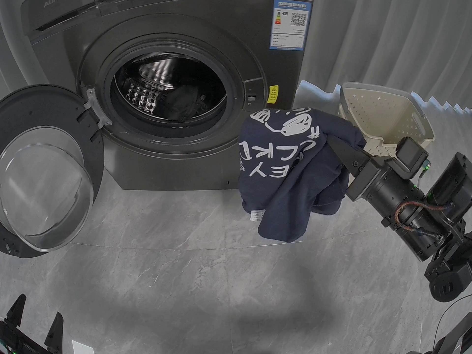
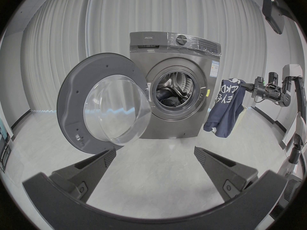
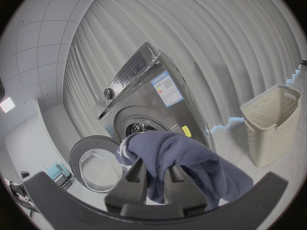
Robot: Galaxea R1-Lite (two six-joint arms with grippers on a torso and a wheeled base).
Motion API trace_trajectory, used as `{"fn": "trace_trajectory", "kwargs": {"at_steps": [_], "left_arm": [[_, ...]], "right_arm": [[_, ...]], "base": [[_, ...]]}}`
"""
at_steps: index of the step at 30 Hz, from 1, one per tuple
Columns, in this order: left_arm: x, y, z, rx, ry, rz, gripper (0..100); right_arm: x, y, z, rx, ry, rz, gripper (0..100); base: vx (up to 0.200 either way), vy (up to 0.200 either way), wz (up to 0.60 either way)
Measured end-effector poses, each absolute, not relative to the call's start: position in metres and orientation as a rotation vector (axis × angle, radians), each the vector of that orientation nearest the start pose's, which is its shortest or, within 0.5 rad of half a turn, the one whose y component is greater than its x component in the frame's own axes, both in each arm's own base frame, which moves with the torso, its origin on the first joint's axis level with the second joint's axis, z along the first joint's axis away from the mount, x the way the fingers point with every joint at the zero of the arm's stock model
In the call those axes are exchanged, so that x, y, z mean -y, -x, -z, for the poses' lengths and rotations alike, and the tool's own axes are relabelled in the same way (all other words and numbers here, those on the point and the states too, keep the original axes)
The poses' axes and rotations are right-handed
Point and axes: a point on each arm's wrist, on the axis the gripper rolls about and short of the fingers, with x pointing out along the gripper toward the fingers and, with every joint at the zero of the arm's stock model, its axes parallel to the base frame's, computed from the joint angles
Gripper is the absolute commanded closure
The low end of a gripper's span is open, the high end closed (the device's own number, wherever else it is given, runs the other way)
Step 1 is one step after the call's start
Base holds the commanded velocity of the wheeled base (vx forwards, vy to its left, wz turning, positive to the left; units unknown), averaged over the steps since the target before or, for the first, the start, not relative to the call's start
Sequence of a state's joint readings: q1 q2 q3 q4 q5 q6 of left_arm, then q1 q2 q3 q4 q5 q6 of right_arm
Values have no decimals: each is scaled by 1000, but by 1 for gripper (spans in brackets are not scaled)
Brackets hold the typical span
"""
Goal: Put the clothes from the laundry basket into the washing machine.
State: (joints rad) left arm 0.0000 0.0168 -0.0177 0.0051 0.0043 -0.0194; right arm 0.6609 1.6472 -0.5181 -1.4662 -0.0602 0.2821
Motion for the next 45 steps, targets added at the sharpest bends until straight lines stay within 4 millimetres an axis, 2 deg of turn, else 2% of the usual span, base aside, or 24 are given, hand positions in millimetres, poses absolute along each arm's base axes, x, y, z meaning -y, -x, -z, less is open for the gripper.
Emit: {"fn": "trace_trajectory", "kwargs": {"at_steps": [9, 15, 21, 45], "left_arm": [[0, 23, -80, -3, 20, -3, 0], [0, 23, -80, -4, 20, -3, 0], [0, 23, -80, -4, 20, -4, 0], [0, 23, -80, -3, 18, -4, 0]], "right_arm": [[-159, -209, -207, 235, -393, -633, 100], [-159, -209, -207, 232, -392, -634, 100], [-158, -209, -206, 229, -391, -632, 100], [-163, -211, -202, 213, -389, -634, 100]], "base": [[0, 200, 0], [0, 0, 0], [-200, 0, 0], [0, 0, 0]]}}
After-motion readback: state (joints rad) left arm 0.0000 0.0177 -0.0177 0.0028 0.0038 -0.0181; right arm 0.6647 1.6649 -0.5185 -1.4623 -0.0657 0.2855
